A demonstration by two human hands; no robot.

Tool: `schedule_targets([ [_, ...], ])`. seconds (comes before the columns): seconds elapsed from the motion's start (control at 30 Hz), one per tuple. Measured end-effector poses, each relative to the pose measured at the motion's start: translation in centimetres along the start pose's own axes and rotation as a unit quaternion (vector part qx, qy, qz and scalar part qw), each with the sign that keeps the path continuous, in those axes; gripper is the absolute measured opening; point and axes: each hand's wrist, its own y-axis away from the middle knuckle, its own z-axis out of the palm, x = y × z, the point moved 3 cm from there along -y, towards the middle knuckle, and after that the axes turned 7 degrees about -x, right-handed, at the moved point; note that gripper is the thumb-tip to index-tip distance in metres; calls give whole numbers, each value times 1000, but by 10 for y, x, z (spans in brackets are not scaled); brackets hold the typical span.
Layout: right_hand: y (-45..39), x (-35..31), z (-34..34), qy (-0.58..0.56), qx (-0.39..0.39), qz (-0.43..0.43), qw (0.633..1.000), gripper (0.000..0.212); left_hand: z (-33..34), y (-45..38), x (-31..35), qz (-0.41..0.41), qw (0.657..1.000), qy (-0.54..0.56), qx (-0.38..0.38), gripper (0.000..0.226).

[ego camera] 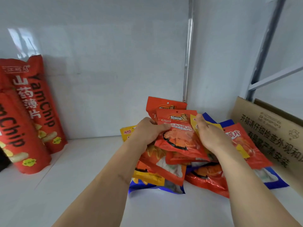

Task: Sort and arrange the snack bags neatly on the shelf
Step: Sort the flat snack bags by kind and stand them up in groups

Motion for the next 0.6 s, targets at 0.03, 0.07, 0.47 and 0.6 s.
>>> schedule_targets([
  [0.03,-2,2,-1,12,4,9,1000,76,-2,0,2,11,999,-35,31,53],
  [0.07,-4,4,-3,16,10,18,1000,73,-3,0,5,21,996,-74,53,53],
  [0.47,-5,14,-1,-78,5,29,997,79,10,4,10,-26,999,-25,-13,34],
  [0.6,3,13,-7,-94,-6,18,995,71,0,9,0,-24,996,69,44,18],
])
